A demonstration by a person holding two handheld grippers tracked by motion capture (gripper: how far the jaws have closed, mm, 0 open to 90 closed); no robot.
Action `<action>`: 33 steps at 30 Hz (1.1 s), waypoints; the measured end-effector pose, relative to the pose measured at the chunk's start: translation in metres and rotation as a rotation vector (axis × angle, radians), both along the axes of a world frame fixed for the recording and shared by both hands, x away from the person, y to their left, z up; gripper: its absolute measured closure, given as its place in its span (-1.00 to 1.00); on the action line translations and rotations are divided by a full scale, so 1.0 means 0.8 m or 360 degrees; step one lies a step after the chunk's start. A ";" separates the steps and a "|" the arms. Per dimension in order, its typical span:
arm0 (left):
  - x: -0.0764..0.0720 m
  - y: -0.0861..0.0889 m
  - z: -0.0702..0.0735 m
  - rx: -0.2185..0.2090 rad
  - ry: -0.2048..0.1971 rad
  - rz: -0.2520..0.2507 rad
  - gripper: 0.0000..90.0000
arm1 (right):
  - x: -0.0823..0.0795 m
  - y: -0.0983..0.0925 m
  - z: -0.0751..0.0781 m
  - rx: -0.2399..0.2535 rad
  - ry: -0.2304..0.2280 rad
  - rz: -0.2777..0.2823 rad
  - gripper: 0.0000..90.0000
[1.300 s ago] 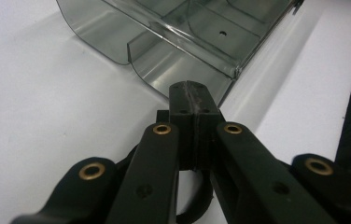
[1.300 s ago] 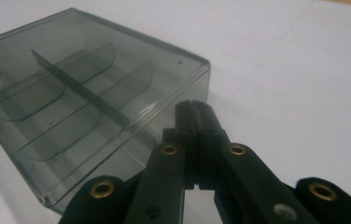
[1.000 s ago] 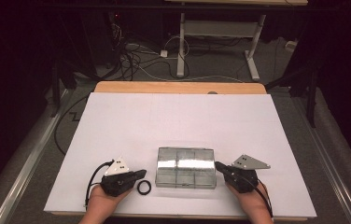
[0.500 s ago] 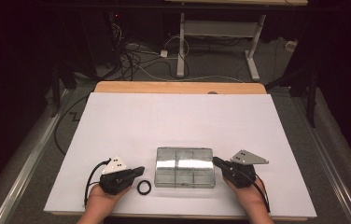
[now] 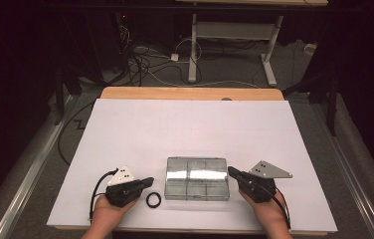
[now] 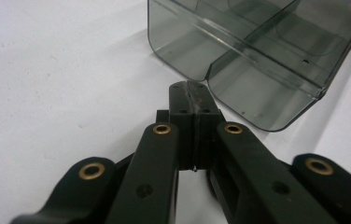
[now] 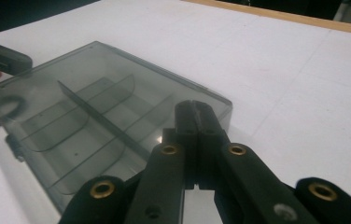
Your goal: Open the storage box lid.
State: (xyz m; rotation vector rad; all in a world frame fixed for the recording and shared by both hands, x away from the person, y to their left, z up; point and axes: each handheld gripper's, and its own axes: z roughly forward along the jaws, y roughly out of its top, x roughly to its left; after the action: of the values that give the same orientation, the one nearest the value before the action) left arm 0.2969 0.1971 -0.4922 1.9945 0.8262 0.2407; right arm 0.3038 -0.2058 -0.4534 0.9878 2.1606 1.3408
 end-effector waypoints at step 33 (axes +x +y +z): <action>0.006 0.003 -0.003 -0.0022 0.0002 0.0037 0.95 | -0.036 0.046 0.001 0.0107 0.0053 0.0294 1.00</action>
State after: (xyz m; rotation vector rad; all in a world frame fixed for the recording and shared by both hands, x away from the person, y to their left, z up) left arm 0.3018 0.1995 -0.4947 1.9730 0.8498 0.2467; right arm 0.2750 -0.1686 -0.4525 0.8572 2.2922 1.4995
